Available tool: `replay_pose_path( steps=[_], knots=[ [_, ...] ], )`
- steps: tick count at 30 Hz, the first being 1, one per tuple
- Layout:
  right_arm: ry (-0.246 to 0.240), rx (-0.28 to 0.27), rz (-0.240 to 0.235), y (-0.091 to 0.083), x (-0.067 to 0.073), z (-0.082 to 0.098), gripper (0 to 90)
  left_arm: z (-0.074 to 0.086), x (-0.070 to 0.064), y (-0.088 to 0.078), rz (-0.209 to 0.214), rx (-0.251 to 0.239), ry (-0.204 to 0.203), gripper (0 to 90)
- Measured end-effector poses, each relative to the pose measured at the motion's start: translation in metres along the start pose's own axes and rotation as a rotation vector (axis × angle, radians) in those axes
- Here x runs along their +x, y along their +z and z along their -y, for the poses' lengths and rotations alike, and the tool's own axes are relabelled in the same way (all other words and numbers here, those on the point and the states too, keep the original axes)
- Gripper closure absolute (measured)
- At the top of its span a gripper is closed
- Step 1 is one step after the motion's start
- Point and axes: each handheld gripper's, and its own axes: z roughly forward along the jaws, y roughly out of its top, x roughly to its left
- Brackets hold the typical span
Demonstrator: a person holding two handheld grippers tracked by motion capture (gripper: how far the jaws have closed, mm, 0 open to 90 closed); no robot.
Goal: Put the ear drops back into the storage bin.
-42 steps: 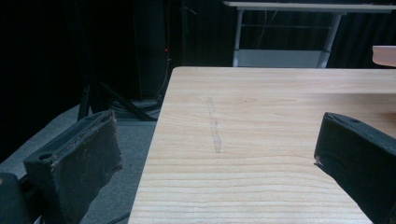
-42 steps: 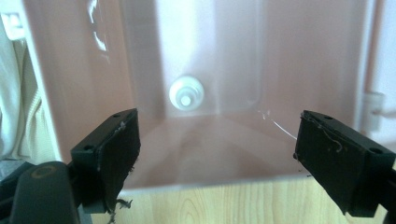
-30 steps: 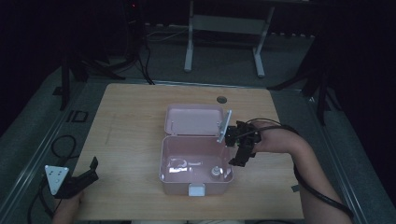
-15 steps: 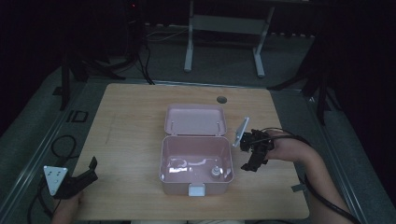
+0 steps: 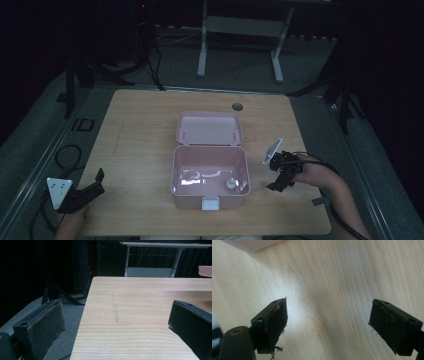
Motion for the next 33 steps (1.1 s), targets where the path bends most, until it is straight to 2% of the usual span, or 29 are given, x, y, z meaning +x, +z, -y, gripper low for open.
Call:
replay_pose_path(
  steps=[5, 11, 15, 23, 28, 30, 33],
  knots=[
    [0.085, -0.083, 0.029, 0.005, -0.004, 0.023, 14.6, 0.0, 0.0, 0.0, -0.003, 0.001, -0.002, 0.4],
    [0.163, -0.125, 0.054, 0.019, -0.004, 0.044, 14.5, 0.001, 0.0, 0.001, 0.004, 0.006, -0.003, 0.5],
    [0.219, -0.181, 0.08, 0.026, -0.003, 0.056, 13.6, 0.001, 0.001, 0.001, 0.005, 0.009, -0.009, 0.4],
    [0.361, -0.304, 0.182, 0.032, 0.002, 0.075, 12.9, 0.001, 0.002, 0.0, -0.01, 0.005, -0.017, 0.4],
    [0.445, -0.335, 0.255, 0.038, 0.004, 0.083, 12.9, 0.001, 0.002, 0.0, -0.007, 0.008, -0.014, 0.4],
    [0.458, -0.344, 0.27, 0.039, 0.005, 0.085, 12.6, 0.001, 0.002, 0.0, -0.008, 0.007, -0.016, 0.4],
    [0.521, -0.392, 0.345, 0.042, 0.007, 0.091, 12.5, 0.001, 0.002, 0.001, -0.006, 0.011, -0.017, 0.4]
  ],
)
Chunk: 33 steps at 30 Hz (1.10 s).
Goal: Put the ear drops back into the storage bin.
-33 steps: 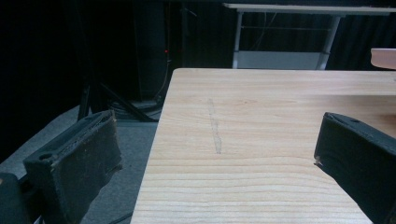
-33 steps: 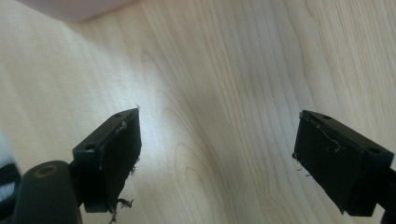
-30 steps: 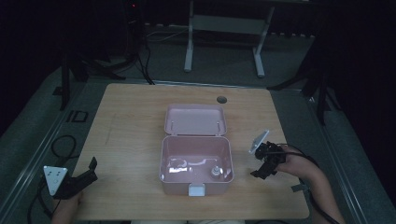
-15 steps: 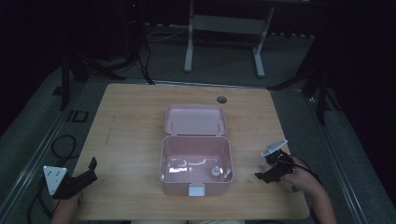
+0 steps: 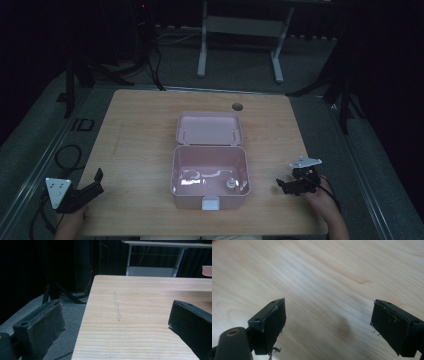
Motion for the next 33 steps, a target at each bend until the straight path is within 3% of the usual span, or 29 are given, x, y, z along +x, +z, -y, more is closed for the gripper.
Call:
replay_pose_path(
  steps=[8, 10, 17, 22, 23, 27, 29, 31, 33],
  knots=[
    [0.098, -0.064, 0.138, 0.006, 0.001, 0.011, 12.3, 0.0, 0.0, -0.001, -0.007, -0.003, -0.001, 0.4],
    [0.118, -0.091, 0.201, 0.007, 0.002, 0.011, 12.4, 0.0, 0.0, 0.0, -0.005, -0.002, 0.0, 0.4],
    [0.248, -0.149, 0.326, 0.008, 0.004, 0.014, 12.3, 0.0, 0.0, -0.001, -0.007, -0.003, -0.001, 0.4],
    [0.322, -0.182, 0.338, 0.006, 0.004, 0.016, 11.9, 0.0, 0.0, 0.0, -0.004, -0.002, 0.004, 0.4],
    [0.341, -0.218, 0.353, 0.005, 0.005, 0.017, 12.0, 0.0, 0.0, 0.0, -0.003, -0.003, 0.005, 0.5],
    [0.394, -0.28, 0.368, 0.005, 0.007, 0.019, 11.9, 0.0, 0.0, 0.0, -0.001, -0.001, 0.002, 0.4],
    [0.401, -0.315, 0.356, 0.005, 0.007, 0.02, 11.9, 0.0, 0.0, -0.001, -0.001, -0.004, 0.004, 0.4],
    [0.394, -0.334, 0.377, 0.005, 0.007, 0.021, 12.0, -0.001, 0.0, -0.001, -0.001, -0.006, 0.005, 0.4],
    [0.411, -0.373, 0.344, 0.002, 0.006, 0.022, 12.0, -0.001, 0.0, -0.001, -0.003, -0.007, 0.002, 0.4]
  ],
)
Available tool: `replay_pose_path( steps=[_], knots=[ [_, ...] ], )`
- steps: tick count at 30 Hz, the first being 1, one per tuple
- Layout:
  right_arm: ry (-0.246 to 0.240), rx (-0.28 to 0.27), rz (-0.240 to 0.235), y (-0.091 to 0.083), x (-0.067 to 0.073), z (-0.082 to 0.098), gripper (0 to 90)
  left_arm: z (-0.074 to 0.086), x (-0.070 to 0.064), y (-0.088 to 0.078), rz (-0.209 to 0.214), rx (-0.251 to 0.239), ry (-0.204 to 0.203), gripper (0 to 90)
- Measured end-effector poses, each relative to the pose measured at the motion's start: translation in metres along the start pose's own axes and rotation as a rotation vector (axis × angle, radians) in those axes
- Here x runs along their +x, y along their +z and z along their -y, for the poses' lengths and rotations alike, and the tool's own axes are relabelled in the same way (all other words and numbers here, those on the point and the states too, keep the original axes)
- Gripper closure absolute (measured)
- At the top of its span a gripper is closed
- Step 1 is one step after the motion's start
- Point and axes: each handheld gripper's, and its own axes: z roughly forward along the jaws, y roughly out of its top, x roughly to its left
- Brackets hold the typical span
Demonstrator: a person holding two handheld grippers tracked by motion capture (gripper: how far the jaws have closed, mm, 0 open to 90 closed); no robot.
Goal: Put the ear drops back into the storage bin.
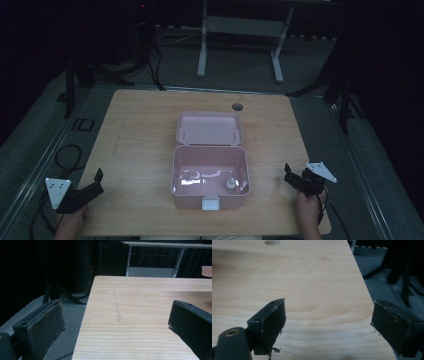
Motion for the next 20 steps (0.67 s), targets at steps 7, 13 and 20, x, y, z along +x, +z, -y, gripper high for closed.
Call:
replay_pose_path(
  steps=[7, 13, 20],
  knots=[
    [-0.047, -0.02, -0.02, -0.0009, 0.0047, 0.0006, 12.0, 0.0, -0.0003, 0.0002, 0.004, -0.002, 0.001, 0.4],
    [-0.068, 0.004, -0.007, 0.0014, 0.0062, 0.0016, 11.9, 0.0001, -0.0002, 0.0005, 0.004, -0.001, -0.002, 0.4],
    [-0.083, 0.006, -0.009, 0.0022, 0.0066, 0.0022, 11.8, 0.0004, -0.0004, 0.0008, 0.003, 0.002, 0.002, 0.4]
  ],
)
